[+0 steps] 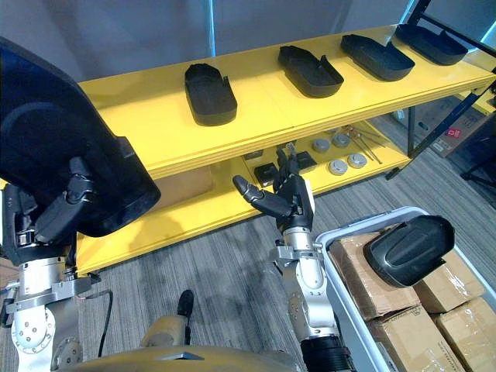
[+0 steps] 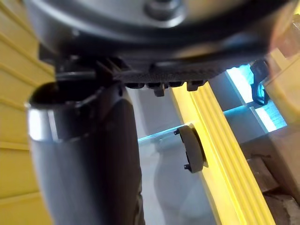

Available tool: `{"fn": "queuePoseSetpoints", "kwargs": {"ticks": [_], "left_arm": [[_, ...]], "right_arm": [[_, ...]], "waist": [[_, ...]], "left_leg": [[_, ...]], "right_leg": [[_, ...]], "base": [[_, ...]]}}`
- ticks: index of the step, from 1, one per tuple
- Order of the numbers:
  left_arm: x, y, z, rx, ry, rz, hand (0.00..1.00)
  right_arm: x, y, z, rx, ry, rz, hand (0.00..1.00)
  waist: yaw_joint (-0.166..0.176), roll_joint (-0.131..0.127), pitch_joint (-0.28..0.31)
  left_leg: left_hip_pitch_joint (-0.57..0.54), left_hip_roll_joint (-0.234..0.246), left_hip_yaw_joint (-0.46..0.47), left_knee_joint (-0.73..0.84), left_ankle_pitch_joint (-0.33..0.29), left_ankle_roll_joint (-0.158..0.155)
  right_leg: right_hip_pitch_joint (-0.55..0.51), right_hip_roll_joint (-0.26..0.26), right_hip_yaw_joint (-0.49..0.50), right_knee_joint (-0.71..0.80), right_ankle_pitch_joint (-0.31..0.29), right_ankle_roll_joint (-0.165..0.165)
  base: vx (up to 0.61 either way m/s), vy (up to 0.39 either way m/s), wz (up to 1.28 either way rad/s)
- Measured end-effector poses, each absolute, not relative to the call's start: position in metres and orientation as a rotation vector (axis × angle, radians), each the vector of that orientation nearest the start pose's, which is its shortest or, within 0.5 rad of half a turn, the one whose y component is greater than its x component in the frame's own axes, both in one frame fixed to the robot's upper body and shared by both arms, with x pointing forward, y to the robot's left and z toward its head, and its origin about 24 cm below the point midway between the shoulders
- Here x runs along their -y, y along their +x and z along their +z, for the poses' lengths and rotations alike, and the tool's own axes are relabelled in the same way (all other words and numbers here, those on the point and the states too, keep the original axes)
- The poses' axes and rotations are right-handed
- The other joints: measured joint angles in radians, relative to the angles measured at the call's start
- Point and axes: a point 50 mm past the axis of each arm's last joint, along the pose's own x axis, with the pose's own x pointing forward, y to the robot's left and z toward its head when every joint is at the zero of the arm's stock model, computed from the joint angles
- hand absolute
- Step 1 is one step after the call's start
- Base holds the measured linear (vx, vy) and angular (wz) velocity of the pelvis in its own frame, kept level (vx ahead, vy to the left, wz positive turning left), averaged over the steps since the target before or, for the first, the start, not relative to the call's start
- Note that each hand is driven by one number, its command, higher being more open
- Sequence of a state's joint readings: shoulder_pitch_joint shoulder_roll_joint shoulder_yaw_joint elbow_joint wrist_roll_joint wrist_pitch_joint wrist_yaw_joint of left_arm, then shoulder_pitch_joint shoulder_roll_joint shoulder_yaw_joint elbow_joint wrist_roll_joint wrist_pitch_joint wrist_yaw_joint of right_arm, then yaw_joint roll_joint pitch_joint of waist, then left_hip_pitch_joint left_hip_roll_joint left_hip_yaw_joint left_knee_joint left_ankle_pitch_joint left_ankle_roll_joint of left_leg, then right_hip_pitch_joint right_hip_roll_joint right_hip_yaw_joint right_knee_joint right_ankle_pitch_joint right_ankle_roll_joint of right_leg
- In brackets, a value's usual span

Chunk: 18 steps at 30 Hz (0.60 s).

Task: Walk over and take three plastic housings, then place them on the shelf

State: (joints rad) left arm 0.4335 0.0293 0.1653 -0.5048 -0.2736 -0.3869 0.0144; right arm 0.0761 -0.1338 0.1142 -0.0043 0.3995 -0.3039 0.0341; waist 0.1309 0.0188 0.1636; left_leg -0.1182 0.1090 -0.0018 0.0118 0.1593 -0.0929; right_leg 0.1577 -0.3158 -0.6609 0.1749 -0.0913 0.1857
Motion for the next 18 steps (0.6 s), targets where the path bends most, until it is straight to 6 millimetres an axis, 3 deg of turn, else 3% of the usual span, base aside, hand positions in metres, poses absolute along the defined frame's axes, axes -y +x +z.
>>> {"fn": "queuePoseSetpoints", "kwargs": {"ticks": [3, 6, 8, 9, 10, 11, 12, 13, 14, 15, 16, 18], "left_arm": [[-0.215, 0.151, 0.111, 0.503, -0.102, 0.262, 0.0], [-0.215, 0.151, 0.113, 0.508, -0.082, 0.236, 0.0], [-0.217, 0.153, 0.115, 0.519, -0.068, 0.231, 0.0], [-0.218, 0.155, 0.118, 0.528, -0.055, 0.224, 0.0], [-0.218, 0.157, 0.12, 0.535, -0.032, 0.218, 0.0], [-0.218, 0.158, 0.12, 0.536, -0.025, 0.221, 0.0], [-0.218, 0.16, 0.12, 0.533, 0.011, 0.238, 0.0], [-0.22, 0.16, 0.122, 0.539, 0.047, 0.255, 0.0], [-0.222, 0.161, 0.125, 0.548, 0.057, 0.261, 0.0], [-0.225, 0.165, 0.128, 0.56, 0.059, 0.281, 0.0], [-0.227, 0.17, 0.129, 0.565, 0.041, 0.306, 0.0], [-0.229, 0.177, 0.125, 0.553, -0.006, 0.339, 0.0]], "right_arm": [[0.149, 0.234, 0.053, 0.221, 0.283, 0.118, 1.0], [0.141, 0.233, 0.058, 0.259, 0.321, 0.135, 1.0], [0.138, 0.234, 0.066, 0.305, 0.339, 0.127, 1.0], [0.14, 0.234, 0.07, 0.336, 0.347, 0.109, 1.0], [0.144, 0.234, 0.072, 0.349, 0.344, 0.091, 1.0], [0.148, 0.235, 0.073, 0.355, 0.33, 0.084, 1.0], [0.151, 0.234, 0.073, 0.354, 0.325, 0.074, 1.0], [0.156, 0.235, 0.074, 0.362, 0.321, 0.061, 1.0], [0.156, 0.235, 0.075, 0.368, 0.323, 0.06, 1.0], [0.156, 0.236, 0.076, 0.377, 0.323, 0.074, 1.0], [0.157, 0.236, 0.078, 0.386, 0.317, 0.085, 1.0], [0.158, 0.236, 0.083, 0.411, 0.313, 0.092, 1.0]], "waist": [[0.002, -0.007, 0.016], [0.005, -0.033, 0.033], [0.006, -0.049, 0.036], [0.007, -0.067, 0.04], [-0.001, -0.076, 0.039], [-0.003, -0.068, 0.038], [-0.017, -0.06, 0.028], [-0.033, -0.056, 0.024], [-0.043, -0.051, 0.027], [-0.055, -0.056, 0.024], [-0.06, -0.057, 0.024], [-0.057, -0.053, 0.025]], "left_leg": [[0.004, 0.004, 0.011, 0.011, -0.016, 0.002], [-0.019, -0.017, 0.017, 0.114, -0.081, 0.001], [-0.048, -0.043, 0.023, 0.205, -0.139, 0.018], [-0.052, -0.07, 0.05, 0.267, -0.184, 0.054], [-0.046, -0.091, 0.075, 0.313, -0.231, 0.077], [-0.045, -0.094, 0.073, 0.334, -0.25, 0.061], [-0.028, -0.105, 0.057, 0.338, -0.266, 0.079], [-0.006, -0.106, 0.037, 0.314, -0.273, 0.087], [0.001, -0.103, 0.018, 0.305, -0.273, 0.096], [0.014, -0.096, -0.015, 0.281, -0.27, 0.104], [0.042, -0.098, -0.04, 0.249, -0.265, 0.11], [0.076, -0.106, -0.061, 0.217, -0.26, 0.105]], "right_leg": [[-0.002, -0.005, 0.013, 0.013, -0.011, 0.005], [-0.001, -0.05, 0.027, 0.071, -0.05, 0.02], [0.004, -0.089, 0.036, 0.097, -0.069, 0.031], [0.024, -0.12, 0.037, 0.097, -0.071, 0.024], [0.044, -0.144, 0.045, 0.15, -0.072, -0.036], [0.012, -0.168, 0.08, 0.231, -0.054, -0.089], [-0.076, -0.192, 0.201, 0.389, 0.034, -0.18], [-0.149, -0.192, 0.294, 0.501, 0.135, -0.175], [-0.183, -0.178, 0.322, 0.557, 0.102, -0.144], [-0.23, -0.117, 0.355, 0.604, -0.014, -0.133], [-0.244, -0.044, 0.372, 0.543, -0.089, -0.124], [-0.257, 0.043, 0.389, 0.363, -0.12, -0.128]], "base": [[-0.05, -0.001, -0.1], [-0.03, 0.053, -0.03], [0.03, 0.13, 0.03], [0.08, 0.148, 0.09], [0.14, 0.219, 0.13], [0.13, 0.219, 0.28], [0.17, 0.279, 0.39], [0.15, 0.246, 0.47], [0.2, 0.152, 0.53], [0.23, 0.088, 0.61], [0.23, 0.066, 0.57], [0.21, 0.055, 0.5]]}}
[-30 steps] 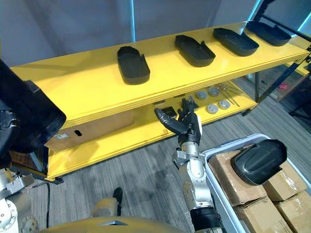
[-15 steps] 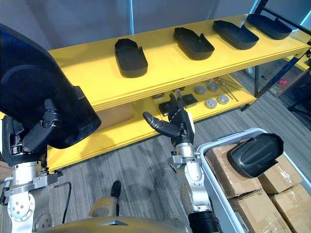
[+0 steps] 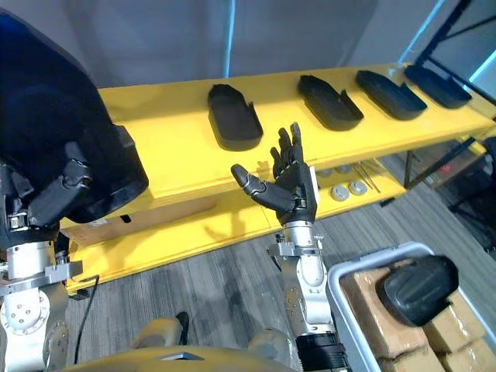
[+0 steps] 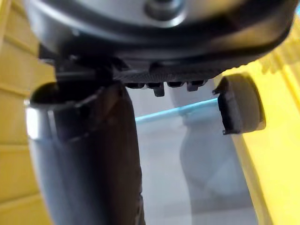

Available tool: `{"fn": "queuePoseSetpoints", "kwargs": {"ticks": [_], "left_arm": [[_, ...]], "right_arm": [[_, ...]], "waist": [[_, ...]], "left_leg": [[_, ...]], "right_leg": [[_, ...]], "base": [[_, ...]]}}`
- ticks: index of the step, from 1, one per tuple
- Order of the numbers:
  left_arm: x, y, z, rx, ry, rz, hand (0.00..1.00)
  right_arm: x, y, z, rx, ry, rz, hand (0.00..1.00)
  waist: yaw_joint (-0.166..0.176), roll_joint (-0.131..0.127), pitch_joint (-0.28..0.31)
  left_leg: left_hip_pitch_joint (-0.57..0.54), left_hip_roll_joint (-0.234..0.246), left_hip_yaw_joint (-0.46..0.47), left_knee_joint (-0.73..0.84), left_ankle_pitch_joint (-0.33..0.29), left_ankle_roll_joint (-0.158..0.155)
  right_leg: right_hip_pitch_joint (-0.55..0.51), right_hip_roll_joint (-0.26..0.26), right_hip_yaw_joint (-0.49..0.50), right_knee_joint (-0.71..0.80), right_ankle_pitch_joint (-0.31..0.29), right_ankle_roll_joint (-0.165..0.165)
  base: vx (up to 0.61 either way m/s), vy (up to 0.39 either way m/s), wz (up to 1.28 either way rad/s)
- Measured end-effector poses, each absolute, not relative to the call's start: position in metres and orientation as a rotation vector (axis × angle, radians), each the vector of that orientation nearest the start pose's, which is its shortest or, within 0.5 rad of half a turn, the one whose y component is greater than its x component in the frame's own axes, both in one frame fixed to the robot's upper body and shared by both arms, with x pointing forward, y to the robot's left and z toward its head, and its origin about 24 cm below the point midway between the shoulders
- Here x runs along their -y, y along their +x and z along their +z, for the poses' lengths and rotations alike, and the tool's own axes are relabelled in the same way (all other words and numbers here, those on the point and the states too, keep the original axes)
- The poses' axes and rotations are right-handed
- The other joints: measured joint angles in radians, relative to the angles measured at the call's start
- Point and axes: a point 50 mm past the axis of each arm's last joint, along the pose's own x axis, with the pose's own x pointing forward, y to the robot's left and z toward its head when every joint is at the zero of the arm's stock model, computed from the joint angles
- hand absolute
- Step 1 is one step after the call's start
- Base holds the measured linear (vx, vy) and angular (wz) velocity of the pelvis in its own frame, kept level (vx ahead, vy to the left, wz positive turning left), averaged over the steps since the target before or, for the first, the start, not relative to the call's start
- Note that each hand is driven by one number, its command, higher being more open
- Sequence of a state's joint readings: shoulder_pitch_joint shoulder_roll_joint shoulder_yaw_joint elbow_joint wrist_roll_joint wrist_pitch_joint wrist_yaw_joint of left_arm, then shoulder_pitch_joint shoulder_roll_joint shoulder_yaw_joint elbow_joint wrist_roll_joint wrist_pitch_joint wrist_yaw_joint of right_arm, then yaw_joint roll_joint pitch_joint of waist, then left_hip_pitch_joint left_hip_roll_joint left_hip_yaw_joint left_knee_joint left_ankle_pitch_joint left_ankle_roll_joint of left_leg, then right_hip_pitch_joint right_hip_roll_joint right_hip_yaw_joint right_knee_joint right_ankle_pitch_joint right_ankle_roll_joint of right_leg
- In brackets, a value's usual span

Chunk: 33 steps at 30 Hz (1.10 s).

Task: Walk over and take three plastic housings, then place them on the shelf

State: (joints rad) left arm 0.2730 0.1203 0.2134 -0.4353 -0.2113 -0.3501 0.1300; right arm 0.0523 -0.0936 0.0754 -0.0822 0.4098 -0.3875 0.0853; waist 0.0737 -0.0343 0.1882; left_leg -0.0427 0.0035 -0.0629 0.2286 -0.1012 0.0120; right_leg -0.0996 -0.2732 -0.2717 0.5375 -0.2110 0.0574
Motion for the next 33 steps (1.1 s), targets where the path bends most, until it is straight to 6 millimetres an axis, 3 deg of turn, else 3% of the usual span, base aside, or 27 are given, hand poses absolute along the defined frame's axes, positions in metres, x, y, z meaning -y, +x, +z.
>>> {"fn": "queuePoseSetpoints", "kwargs": {"ticks": [2, 4, 5, 6, 7, 8, 10, 12, 19, 26, 30, 33], "left_arm": [[-0.23, 0.179, 0.118, 0.524, -0.041, 0.363, 0.0], [-0.229, 0.181, 0.112, 0.494, -0.054, 0.371, 0.0], [-0.224, 0.183, 0.11, 0.481, -0.064, 0.357, 0.0], [-0.223, 0.183, 0.108, 0.466, -0.068, 0.352, 0.0], [-0.221, 0.184, 0.104, 0.452, -0.082, 0.356, 0.0], [-0.216, 0.182, 0.099, 0.426, -0.109, 0.356, 0.0], [-0.207, 0.184, 0.097, 0.416, -0.123, 0.298, 0.0], [-0.201, 0.186, 0.097, 0.419, -0.126, 0.243, 0.0], [-0.201, 0.188, 0.101, 0.42, -0.081, 0.121, 0.0], [-0.201, 0.195, 0.098, 0.318, -0.099, -0.054, 0.0], [-0.211, 0.226, 0.085, 0.204, -0.065, -0.089, 0.0], [-0.22, 0.248, 0.074, 0.125, -0.13, -0.033, 0.0]], "right_arm": [[0.158, 0.235, 0.091, 0.444, 0.306, 0.112, 1.0], [0.16, 0.234, 0.097, 0.467, 0.289, 0.119, 1.0], [0.161, 0.234, 0.1, 0.481, 0.287, 0.12, 1.0], [0.159, 0.235, 0.103, 0.49, 0.286, 0.13, 1.0], [0.159, 0.236, 0.105, 0.495, 0.273, 0.138, 1.0], [0.161, 0.238, 0.11, 0.502, 0.248, 0.152, 1.0], [0.168, 0.237, 0.116, 0.514, 0.215, 0.128, 1.0], [0.177, 0.235, 0.124, 0.55, 0.203, 0.08, 1.0], [0.185, 0.221, 0.149, 0.677, 0.212, 0.037, 1.0], [0.186, 0.208, 0.135, 0.609, 0.21, 0.075, 1.0], [0.184, 0.211, 0.13, 0.572, 0.257, 0.177, 1.0], [0.171, 0.218, 0.124, 0.526, 0.264, 0.287, 1.0]], "waist": [[-0.009, 0.012, 0.002], [-0.029, 0.009, -0.004], [-0.027, -0.004, -0.012], [-0.022, -0.026, -0.024], [-0.019, -0.012, -0.023], [-0.02, 0.027, -0.028], [-0.023, 0.053, -0.038], [-0.024, 0.059, -0.042], [-0.048, 0.041, -0.065], [-0.07, 0.04, -0.102], [-0.081, 0.061, -0.115], [-0.111, 0.064, -0.117]], "left_leg": [[0.015, -0.006, -0.035, -0.008, -0.002, -0.002], [0.018, -0.018, -0.089, -0.004, -0.01, -0.016], [0.018, -0.032, -0.111, -0.004, -0.019, -0.031], [0.016, -0.05, -0.122, 0.002, -0.035, -0.053], [0.016, -0.04, -0.127, 0.013, -0.05, -0.061], [-0.001, 0.001, -0.096, 0.037, -0.075, -0.078], [-0.002, 0.071, -0.006, 0.038, -0.08, -0.08], [0.018, 0.097, 0.046, 0.001, -0.06, -0.098], [0.084, 0.073, 0.101, -0.082, -0.034, -0.087], [0.106, 0.07, 0.138, -0.11, -0.031, -0.085], [0.119, 0.07, 0.166, -0.115, -0.029, -0.084], [0.121, 0.068, 0.169, -0.131, -0.015, -0.084]], "right_leg": [[-0.03, 0.051, 0.043, -0.131, 0.01, 0.01], [-0.04, 0.07, 0.079, -0.226, 0.051, 0.034], [-0.034, 0.071, 0.086, -0.286, 0.131, 0.025], [-0.013, 0.065, 0.078, -0.342, 0.247, 0.023], [0.013, 0.064, 0.055, -0.365, 0.237, 0.039], [0.059, 0.098, 0.014, -0.423, 0.247, 0.028], [0.111, 0.133, -0.041, -0.473, 0.249, 0.017], [0.125, 0.139, -0.055, -0.481, 0.246, 0.012], [0.141, 0.117, -0.022, -0.503, 0.251, 0.02], [0.148, 0.117, 0.008, -0.525, 0.263, 0.025], [0.145, 0.119, 0.034, -0.527, 0.275, 0.024], [0.14, 0.118, 0.035, -0.532, 0.285, 0.022]], "base": [[0.23, 0.001, 0.74], [0.29, -0.102, 1.01], [0.24, -0.17, 0.93], [0.23, -0.249, 0.82], [0.2, -0.225, 0.64], [0.21, -0.238, 0.56], [0.13, -0.157, 0.54], [0.1, -0.094, 0.24], [0.05, 0.03, -0.12], [-0.02, 0.017, -0.13], [-0.06, 0.009, -0.18], [-0.05, -0.001, -0.05]]}}
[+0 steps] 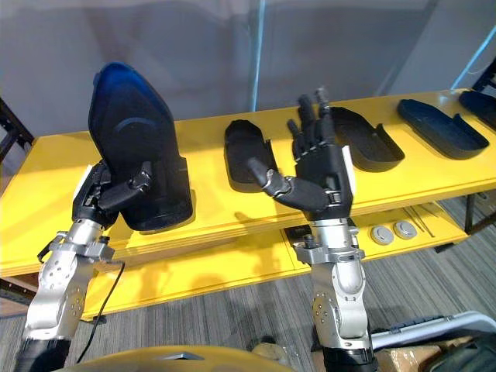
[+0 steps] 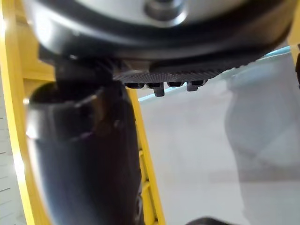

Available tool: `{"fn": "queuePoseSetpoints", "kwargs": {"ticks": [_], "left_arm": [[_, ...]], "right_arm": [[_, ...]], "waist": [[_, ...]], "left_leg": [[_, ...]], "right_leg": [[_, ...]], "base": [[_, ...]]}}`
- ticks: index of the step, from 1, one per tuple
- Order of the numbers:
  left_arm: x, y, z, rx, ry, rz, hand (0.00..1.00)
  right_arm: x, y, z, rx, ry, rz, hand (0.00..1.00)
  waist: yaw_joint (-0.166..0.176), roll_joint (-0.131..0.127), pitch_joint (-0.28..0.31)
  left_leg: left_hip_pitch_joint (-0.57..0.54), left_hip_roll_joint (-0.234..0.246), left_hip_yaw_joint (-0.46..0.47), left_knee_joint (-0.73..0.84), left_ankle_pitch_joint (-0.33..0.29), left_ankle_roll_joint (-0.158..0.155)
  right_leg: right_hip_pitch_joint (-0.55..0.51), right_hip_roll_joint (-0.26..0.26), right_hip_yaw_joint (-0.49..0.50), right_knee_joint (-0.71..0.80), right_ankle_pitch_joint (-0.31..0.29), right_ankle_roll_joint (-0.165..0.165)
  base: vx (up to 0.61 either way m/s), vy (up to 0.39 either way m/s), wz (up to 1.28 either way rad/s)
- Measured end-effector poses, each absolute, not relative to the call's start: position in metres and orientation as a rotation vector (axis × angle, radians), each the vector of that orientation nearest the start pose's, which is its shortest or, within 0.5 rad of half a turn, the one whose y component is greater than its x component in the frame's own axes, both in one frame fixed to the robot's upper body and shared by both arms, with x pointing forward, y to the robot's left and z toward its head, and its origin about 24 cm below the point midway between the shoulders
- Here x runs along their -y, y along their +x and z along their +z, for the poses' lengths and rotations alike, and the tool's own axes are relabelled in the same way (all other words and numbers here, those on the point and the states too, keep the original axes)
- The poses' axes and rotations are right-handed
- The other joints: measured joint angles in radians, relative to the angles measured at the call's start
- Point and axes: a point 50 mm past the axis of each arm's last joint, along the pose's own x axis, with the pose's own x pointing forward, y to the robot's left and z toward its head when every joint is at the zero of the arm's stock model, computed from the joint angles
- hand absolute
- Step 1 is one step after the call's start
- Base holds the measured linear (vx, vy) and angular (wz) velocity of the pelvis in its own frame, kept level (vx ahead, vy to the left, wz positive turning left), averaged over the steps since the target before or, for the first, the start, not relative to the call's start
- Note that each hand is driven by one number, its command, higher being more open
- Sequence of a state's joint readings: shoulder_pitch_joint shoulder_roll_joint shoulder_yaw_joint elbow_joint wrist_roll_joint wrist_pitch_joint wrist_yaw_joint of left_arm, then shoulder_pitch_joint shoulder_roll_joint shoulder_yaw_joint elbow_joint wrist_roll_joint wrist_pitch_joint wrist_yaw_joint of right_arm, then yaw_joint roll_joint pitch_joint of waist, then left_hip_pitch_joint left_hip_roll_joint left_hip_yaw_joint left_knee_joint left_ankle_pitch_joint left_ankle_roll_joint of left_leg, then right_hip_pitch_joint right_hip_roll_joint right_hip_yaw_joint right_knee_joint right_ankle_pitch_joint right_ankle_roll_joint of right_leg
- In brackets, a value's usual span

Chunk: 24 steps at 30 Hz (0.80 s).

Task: Walk over and take three plastic housings, then place them on the shelf

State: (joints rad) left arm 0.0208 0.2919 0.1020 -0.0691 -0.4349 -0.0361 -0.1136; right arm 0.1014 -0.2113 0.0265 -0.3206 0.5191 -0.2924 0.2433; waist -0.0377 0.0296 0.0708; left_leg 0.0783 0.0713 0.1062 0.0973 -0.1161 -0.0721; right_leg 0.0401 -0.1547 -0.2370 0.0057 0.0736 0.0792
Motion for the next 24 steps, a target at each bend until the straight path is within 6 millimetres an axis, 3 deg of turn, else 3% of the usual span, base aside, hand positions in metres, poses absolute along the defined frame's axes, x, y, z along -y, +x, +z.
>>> {"fn": "queuePoseSetpoints", "kwargs": {"ticks": [6, 11, 18, 24], "left_arm": [[-0.229, 0.287, 0.063, 0.024, -0.143, 0.0, 0.0], [-0.25, 0.31, 0.073, -0.003, -0.158, 0.061, 0.0], [-0.23, 0.329, 0.081, -0.047, -0.222, -0.014, 0.0], [-0.221, 0.335, 0.086, -0.032, -0.319, -0.03, 0.0]], "right_arm": [[0.149, 0.241, 0.118, 0.44, 0.236, 0.432, 1.0], [0.142, 0.246, 0.122, 0.427, 0.251, 0.528, 1.0], [0.131, 0.256, 0.138, 0.445, 0.193, 0.648, 1.0], [0.123, 0.259, 0.144, 0.448, 0.174, 0.693, 1.0]], "waist": [[-0.002, 0.007, 0.0], [-0.022, 0.029, 0.004], [-0.054, 0.079, 0.037], [-0.055, 0.095, 0.101]], "left_leg": [[0.002, -0.008, -0.003, -0.036, 0.04, -0.002], [0.001, -0.013, 0.0, -0.056, 0.057, -0.002], [-0.04, -0.029, 0.002, -0.076, 0.093, 0.008], [-0.042, -0.029, -0.005, -0.092, 0.119, 0.005]], "right_leg": [[-0.008, 0.006, -0.001, -0.008, 0.01, -0.003], [-0.032, 0.005, 0.009, 0.008, 0.009, -0.004], [-0.107, -0.014, 0.022, 0.052, 0.005, -0.005], [-0.149, -0.02, 0.023, 0.132, -0.032, -0.017]], "base": [[-0.03, -0.018, 0.04], [-0.01, -0.002, -0.02], [-0.06, 0.007, 0.0], [-0.08, -0.038, 0.03]]}}
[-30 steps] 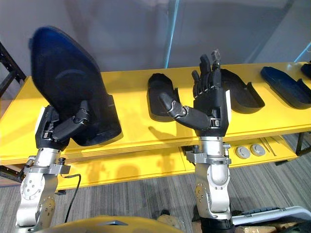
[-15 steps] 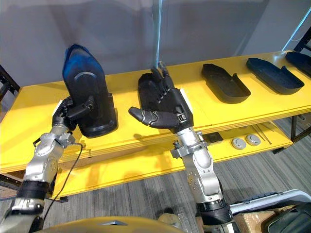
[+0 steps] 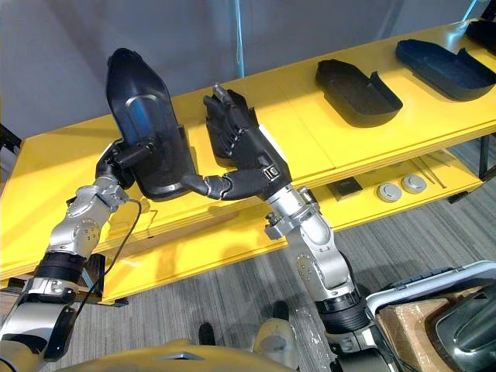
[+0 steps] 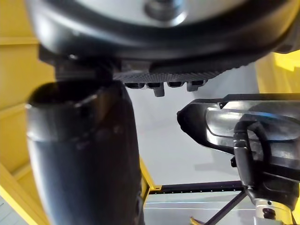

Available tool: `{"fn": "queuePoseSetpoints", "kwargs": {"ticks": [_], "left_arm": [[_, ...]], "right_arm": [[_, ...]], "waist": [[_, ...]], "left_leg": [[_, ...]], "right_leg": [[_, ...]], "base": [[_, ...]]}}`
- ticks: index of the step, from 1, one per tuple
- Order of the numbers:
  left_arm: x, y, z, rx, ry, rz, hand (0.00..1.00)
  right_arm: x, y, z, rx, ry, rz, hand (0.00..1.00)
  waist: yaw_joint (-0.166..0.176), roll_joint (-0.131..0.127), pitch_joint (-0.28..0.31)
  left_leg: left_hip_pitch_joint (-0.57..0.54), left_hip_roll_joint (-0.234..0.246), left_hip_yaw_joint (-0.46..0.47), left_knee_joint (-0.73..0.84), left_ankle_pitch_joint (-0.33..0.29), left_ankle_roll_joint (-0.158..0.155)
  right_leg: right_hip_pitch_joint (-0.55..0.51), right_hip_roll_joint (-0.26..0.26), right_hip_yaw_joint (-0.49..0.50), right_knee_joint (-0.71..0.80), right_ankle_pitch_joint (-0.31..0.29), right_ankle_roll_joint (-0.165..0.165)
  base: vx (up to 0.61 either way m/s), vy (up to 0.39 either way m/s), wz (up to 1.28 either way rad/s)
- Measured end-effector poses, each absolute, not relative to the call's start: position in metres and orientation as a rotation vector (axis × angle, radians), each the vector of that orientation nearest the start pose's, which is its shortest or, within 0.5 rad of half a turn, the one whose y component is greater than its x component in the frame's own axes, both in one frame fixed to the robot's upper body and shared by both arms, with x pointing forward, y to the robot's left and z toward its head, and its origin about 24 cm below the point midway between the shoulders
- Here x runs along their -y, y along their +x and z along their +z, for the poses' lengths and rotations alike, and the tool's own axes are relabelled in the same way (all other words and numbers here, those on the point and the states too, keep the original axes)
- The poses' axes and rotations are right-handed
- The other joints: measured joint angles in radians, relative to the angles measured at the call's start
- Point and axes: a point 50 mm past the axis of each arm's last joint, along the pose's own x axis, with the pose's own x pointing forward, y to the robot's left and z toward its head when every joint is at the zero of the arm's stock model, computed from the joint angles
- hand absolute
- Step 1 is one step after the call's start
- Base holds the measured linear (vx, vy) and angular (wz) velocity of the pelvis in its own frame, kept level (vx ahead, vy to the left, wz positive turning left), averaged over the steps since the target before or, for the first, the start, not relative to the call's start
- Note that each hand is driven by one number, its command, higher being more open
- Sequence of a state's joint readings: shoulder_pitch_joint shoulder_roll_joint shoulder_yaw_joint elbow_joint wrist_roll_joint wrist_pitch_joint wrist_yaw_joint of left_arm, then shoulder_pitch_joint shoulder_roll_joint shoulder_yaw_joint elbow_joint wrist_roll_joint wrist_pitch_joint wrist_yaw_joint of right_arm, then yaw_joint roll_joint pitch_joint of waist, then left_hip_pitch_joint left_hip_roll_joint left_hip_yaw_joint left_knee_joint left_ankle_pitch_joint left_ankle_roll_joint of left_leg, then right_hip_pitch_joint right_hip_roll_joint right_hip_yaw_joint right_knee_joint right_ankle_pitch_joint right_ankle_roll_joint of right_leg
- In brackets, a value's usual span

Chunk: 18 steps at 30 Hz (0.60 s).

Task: Walk over and take three plastic housings, then place them on the shelf

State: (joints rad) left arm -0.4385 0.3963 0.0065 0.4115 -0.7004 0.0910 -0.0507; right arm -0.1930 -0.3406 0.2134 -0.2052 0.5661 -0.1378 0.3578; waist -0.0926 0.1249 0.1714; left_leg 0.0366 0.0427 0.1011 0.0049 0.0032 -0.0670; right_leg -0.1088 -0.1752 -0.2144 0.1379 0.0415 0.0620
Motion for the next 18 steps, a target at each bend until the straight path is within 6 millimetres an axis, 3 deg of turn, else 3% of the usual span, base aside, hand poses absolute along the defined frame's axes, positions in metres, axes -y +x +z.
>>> {"fn": "queuePoseSetpoints", "kwargs": {"ticks": [5, 11, 18], "left_arm": [[-0.22, 0.338, 0.092, -0.01, -0.381, -0.018, 0.0], [-0.206, 0.341, 0.11, 0.061, -0.46, -0.034, 0.0], [-0.186, 0.353, 0.163, 0.222, -0.417, -0.115, 0.0]], "right_arm": [[0.108, 0.26, 0.16, 0.506, 0.166, 0.745, 1.0], [0.09, 0.243, 0.179, 0.587, 0.184, 0.818, 1.0], [0.075, 0.229, 0.224, 0.79, 0.201, 0.885, 1.0]], "waist": [[-0.003, -0.005, 0.079], [0.008, -0.018, 0.149], [0.025, -0.055, 0.219]], "left_leg": [[-0.056, -0.015, -0.011, 0.03, 0.001, 0.006], [-0.096, -0.006, 0.046, 0.066, 0.001, 0.007], [-0.212, 0.004, 0.095, 0.173, -0.031, 0.007]], "right_leg": [[-0.1, -0.041, 0.004, 0.152, -0.064, 0.002], [-0.156, -0.084, -0.003, 0.252, -0.108, 0.002], [-0.244, -0.113, -0.003, 0.319, -0.121, 0.004]], "base": [[-0.09, -0.034, 0.12], [-0.03, -0.04, 0.17], [-0.03, -0.002, 0.12]]}}
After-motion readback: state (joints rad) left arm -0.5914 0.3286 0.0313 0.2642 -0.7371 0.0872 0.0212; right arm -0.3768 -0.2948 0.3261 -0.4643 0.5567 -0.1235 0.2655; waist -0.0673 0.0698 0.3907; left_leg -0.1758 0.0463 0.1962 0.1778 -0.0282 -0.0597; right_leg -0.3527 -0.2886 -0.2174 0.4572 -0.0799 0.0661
